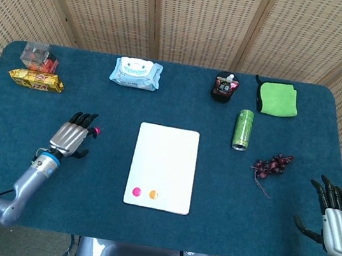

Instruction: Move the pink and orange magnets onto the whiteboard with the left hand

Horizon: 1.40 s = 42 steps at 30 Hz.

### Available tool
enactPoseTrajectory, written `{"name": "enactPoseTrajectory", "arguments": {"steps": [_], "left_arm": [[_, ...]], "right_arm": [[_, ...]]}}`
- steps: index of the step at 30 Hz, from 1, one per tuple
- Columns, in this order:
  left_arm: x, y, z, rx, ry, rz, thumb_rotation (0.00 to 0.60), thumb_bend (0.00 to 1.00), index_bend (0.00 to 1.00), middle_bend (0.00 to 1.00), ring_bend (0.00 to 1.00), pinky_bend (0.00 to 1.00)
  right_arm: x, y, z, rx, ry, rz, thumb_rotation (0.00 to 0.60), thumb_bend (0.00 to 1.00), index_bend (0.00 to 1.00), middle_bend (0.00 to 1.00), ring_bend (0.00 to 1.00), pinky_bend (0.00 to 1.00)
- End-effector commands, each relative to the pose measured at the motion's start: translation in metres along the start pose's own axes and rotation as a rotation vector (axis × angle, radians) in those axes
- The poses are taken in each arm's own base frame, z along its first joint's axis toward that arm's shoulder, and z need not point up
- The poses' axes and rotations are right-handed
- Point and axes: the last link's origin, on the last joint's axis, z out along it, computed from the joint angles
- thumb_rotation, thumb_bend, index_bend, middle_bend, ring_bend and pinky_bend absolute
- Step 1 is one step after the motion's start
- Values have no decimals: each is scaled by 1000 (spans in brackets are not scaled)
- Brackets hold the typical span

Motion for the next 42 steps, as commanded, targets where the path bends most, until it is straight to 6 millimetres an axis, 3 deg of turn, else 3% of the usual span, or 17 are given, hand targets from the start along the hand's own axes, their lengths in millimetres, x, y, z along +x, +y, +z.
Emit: {"name": "enactPoseTrajectory", "arguments": {"steps": [1,6,14,27,36,38,42], "left_arm": [[-15,-44,-26,36,-15,-8,600,329,383,0,0,0],[-24,-61,-33,44,-16,-41,600,330,383,0,0,0],[-29,-72,-24,77,4,-46,600,332,384,0,0,0],[-44,-66,1,73,-15,-24,600,332,386,0,0,0],[-47,-62,8,76,-23,-10,600,333,387,0,0,0],[-49,-61,9,79,-31,-10,600,333,406,0,0,0],[-50,-58,9,80,-34,-20,600,337,563,0,0,0]], "right_arm": [[0,0,0,-1,0,-1,600,311,99,0,0,0],[0,-1,0,-1,3,-5,600,311,100,0,0,0],[0,-1,-1,-3,3,-4,600,311,99,0,0,0],[0,0,0,-3,2,-1,600,311,99,0,0,0],[0,0,0,-3,4,2,600,311,99,0,0,0],[0,0,0,-3,4,2,600,311,99,0,0,0],[0,0,-1,-3,5,4,600,311,99,0,0,0]]}}
